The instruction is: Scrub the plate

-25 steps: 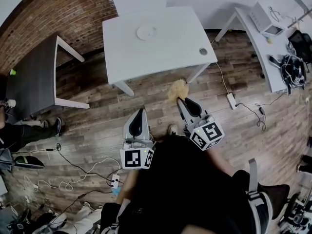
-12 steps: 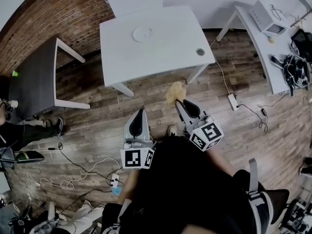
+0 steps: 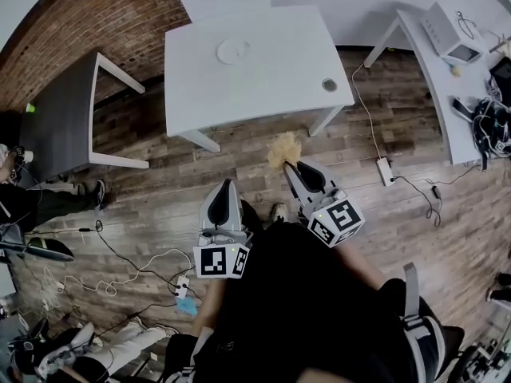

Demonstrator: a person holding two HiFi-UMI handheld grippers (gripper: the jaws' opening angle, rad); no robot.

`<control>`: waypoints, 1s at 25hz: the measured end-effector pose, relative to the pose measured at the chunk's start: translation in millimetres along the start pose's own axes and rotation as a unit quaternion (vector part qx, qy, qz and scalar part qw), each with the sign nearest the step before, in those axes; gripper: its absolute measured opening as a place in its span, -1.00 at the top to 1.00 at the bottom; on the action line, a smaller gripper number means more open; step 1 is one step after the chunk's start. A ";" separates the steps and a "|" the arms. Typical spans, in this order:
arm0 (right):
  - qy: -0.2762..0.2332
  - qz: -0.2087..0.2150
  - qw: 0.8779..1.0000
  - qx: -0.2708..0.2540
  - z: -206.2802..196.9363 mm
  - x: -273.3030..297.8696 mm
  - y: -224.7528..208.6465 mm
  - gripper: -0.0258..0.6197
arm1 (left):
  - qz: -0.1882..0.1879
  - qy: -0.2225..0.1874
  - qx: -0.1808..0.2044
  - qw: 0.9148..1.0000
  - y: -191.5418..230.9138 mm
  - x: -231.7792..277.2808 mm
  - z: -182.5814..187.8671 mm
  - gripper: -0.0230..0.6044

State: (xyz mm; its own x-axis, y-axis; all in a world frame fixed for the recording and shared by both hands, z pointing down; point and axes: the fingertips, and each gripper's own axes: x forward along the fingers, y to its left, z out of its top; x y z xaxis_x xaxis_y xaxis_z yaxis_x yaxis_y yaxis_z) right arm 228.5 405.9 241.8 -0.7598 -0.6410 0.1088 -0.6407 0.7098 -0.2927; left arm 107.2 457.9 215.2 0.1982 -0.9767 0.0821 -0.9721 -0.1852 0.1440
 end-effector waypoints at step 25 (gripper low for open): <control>0.036 -0.057 0.998 -0.016 14.2 149.8 -73.4 0.79 | -0.043 0.008 -0.035 0.998 111.2 155.8 7.7 0.92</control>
State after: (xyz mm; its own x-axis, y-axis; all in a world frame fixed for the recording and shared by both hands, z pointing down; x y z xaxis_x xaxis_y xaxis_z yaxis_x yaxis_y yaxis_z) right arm 163.3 253.7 266.1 -0.6865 -0.6968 0.2076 -0.7262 0.6426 -0.2445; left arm 29.0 284.3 236.5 0.2827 -0.9557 0.0814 -0.9406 -0.2596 0.2189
